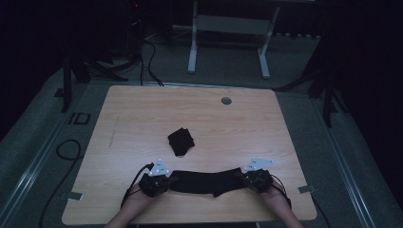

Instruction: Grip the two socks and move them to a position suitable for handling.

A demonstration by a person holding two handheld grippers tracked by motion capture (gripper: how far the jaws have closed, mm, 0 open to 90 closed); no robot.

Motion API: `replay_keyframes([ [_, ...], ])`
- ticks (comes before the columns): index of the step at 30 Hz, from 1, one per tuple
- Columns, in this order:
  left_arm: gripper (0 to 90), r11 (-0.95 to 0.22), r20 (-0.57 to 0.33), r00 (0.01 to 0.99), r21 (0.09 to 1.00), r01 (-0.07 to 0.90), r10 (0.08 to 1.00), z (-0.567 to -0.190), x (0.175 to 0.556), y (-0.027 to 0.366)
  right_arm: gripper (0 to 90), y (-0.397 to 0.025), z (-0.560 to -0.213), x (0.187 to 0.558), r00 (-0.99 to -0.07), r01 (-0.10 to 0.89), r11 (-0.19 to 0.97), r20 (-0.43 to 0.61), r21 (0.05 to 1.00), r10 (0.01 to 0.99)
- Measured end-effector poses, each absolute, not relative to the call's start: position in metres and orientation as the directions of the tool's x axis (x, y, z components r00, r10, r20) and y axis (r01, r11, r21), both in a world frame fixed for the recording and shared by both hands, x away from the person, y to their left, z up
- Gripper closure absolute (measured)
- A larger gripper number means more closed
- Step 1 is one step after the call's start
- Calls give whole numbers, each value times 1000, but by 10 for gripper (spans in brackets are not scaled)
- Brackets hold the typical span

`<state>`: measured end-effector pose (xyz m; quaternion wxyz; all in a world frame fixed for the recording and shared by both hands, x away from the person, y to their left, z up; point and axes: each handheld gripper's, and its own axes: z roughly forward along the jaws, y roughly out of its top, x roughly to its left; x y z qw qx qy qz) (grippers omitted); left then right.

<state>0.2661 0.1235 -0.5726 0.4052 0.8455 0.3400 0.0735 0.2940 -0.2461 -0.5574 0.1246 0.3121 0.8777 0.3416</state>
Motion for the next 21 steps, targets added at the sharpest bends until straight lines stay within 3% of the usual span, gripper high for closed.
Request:
replay_keyframes([
  [9,900,-452,-184,785,730,512,592,-573,250,117,897,-262,-560,264,-765,477,540,24,694,644],
  [21,900,-434,-213,776,728,531,593,-574,250,117,873,-264,-559,268,-775,487,538,56,688,629],
])
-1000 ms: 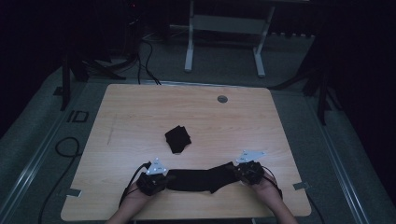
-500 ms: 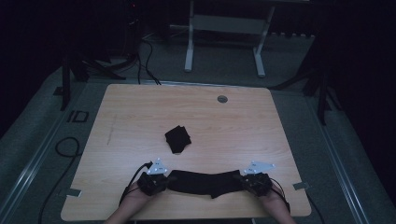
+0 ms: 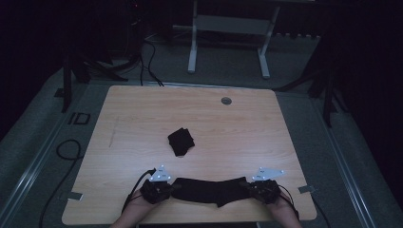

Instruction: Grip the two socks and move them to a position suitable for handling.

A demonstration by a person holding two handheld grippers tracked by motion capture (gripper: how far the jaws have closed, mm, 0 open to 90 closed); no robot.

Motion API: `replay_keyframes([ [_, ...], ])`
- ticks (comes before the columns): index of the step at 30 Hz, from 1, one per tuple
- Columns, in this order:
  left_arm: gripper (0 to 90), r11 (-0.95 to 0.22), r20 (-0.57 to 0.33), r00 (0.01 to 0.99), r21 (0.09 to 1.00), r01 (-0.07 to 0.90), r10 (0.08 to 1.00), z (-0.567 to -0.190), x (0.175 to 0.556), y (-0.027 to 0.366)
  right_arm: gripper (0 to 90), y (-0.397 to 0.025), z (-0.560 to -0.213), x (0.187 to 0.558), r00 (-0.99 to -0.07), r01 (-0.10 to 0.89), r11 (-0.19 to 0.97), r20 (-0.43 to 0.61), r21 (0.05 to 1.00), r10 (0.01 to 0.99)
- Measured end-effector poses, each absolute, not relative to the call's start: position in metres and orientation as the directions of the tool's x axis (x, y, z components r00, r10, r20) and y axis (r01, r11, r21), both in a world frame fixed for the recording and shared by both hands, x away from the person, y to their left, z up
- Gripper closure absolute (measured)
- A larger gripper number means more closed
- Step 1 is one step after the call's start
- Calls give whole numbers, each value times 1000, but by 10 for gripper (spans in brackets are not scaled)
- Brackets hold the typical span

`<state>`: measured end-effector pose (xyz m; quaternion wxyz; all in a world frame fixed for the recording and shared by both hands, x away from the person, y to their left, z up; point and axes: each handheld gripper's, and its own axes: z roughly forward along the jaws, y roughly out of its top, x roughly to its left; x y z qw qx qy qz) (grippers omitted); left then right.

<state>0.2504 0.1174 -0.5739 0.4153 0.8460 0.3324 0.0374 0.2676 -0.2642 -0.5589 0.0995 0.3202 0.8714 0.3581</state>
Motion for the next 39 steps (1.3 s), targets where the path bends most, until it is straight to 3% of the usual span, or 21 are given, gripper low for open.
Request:
replay_keyframes([
  [3,881,-429,-226,787,735,525,575,-573,250,119,821,-261,-555,268,-778,489,551,53,676,626],
  [10,584,-391,-199,801,790,472,565,-557,243,131,686,-248,-532,282,-812,442,542,61,715,581],
  [17,514,-358,-209,764,787,501,610,-558,244,151,533,-215,-499,301,-861,347,555,22,756,509],
  [24,443,-347,-206,740,782,517,640,-562,246,159,408,-166,-479,346,-878,297,579,-20,760,478],
  [29,423,-335,-216,729,780,529,650,-564,247,164,402,-124,-482,383,-882,318,580,9,750,472],
  [39,423,-283,-234,687,785,551,688,-565,249,173,290,-54,-514,439,-840,424,597,50,681,540],
])
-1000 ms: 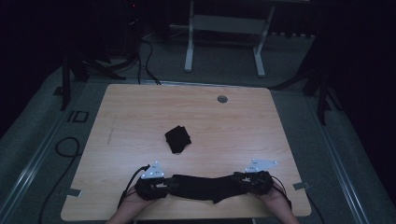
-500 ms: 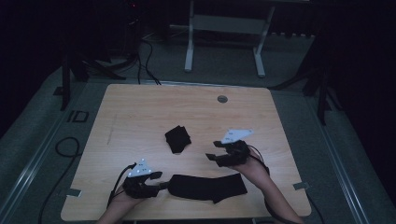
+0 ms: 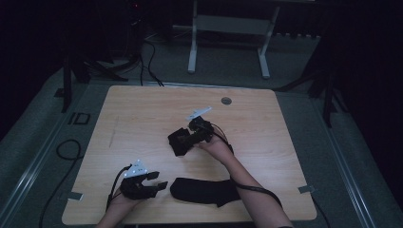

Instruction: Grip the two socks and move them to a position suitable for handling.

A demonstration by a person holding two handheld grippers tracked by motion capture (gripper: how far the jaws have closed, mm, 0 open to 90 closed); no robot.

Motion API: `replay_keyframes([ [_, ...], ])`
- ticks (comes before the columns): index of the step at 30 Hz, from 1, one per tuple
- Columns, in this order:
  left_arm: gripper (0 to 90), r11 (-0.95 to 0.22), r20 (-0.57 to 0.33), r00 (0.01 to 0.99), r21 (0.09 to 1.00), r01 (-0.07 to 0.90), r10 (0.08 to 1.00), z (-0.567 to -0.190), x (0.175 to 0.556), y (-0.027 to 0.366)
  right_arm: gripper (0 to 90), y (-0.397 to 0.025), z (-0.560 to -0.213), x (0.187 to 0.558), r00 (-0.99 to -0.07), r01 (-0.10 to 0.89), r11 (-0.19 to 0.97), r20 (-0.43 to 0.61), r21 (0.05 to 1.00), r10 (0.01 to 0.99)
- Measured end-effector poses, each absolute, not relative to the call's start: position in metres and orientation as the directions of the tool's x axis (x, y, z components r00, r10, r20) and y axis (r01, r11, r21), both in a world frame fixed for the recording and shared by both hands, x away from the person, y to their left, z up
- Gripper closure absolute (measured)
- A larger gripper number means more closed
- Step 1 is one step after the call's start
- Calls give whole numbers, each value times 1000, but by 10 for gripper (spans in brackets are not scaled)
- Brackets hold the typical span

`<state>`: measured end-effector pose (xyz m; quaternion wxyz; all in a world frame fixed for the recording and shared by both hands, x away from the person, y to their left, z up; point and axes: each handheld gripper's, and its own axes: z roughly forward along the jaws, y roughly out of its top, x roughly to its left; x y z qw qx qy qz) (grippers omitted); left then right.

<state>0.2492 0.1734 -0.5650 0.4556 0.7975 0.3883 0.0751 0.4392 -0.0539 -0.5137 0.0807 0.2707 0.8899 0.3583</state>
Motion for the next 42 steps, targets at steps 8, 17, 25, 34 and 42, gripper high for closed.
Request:
replay_keyframes([
  [8,423,-284,-239,688,782,554,685,-565,250,175,335,-31,-549,452,-843,449,688,16,570,537],
  [17,424,-270,-248,676,780,564,694,-566,252,174,713,-32,-549,447,-866,399,704,-12,588,501],
  [25,431,-244,-265,645,771,588,717,-567,259,179,763,-37,-540,440,-872,407,692,27,596,489],
  [34,430,-176,-279,598,788,590,752,-559,276,182,762,-68,-497,401,-914,352,604,122,715,387],
  [42,428,-128,-357,686,827,548,633,-535,279,170,760,-99,-481,366,-933,318,566,143,760,331],
])
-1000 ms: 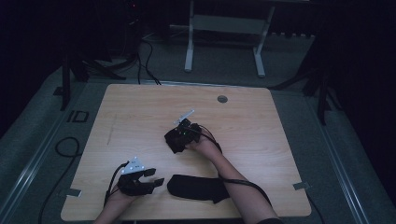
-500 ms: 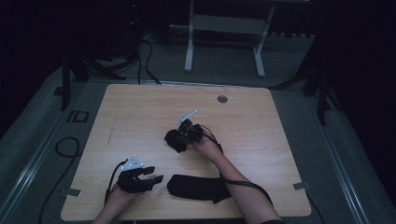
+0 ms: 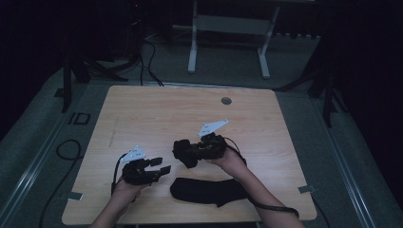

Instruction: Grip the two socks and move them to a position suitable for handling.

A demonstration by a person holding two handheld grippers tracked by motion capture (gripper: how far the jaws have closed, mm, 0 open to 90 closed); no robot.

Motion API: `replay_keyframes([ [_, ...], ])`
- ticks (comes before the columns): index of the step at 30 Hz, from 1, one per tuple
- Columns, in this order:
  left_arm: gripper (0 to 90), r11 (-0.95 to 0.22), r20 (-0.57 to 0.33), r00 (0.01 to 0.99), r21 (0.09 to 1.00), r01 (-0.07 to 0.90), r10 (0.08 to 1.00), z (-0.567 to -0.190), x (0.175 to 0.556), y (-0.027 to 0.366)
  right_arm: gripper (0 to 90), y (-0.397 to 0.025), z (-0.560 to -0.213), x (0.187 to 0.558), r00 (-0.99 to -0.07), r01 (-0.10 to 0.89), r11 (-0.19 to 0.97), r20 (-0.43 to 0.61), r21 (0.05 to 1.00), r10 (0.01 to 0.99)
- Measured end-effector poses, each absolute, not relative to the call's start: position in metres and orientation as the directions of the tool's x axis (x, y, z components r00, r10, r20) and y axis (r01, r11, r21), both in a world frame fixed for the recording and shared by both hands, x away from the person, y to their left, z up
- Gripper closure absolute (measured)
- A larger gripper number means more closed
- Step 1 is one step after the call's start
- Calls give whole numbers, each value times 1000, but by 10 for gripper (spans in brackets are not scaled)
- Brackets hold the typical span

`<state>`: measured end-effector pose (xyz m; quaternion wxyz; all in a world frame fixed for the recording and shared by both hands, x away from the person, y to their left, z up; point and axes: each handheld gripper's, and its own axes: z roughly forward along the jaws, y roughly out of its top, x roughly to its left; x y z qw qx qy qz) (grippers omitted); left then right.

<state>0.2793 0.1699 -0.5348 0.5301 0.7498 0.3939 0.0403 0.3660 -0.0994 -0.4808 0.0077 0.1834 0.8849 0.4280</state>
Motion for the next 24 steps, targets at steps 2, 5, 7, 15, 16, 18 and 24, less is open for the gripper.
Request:
replay_keyframes([
  [2,430,-118,-372,695,828,548,616,-534,282,167,759,-102,-480,364,-932,321,561,150,763,330],
  [5,444,-144,-357,729,838,526,583,-528,292,153,759,-114,-475,353,-933,312,553,139,773,332],
  [7,446,-152,-360,741,838,524,568,-526,296,147,758,-119,-473,351,-934,310,547,141,778,329],
  [15,524,-251,-296,779,833,494,552,-520,311,125,757,-130,-471,347,-934,301,548,127,780,333],
  [16,537,-255,-293,784,833,490,547,-520,313,123,757,-130,-471,347,-935,298,552,121,779,333],
  [18,599,-269,-285,792,833,483,541,-520,316,119,757,-131,-472,348,-934,302,551,126,778,335],
  [24,856,-302,-235,784,829,470,575,-516,316,105,754,-136,-475,347,-933,302,551,122,778,339],
])
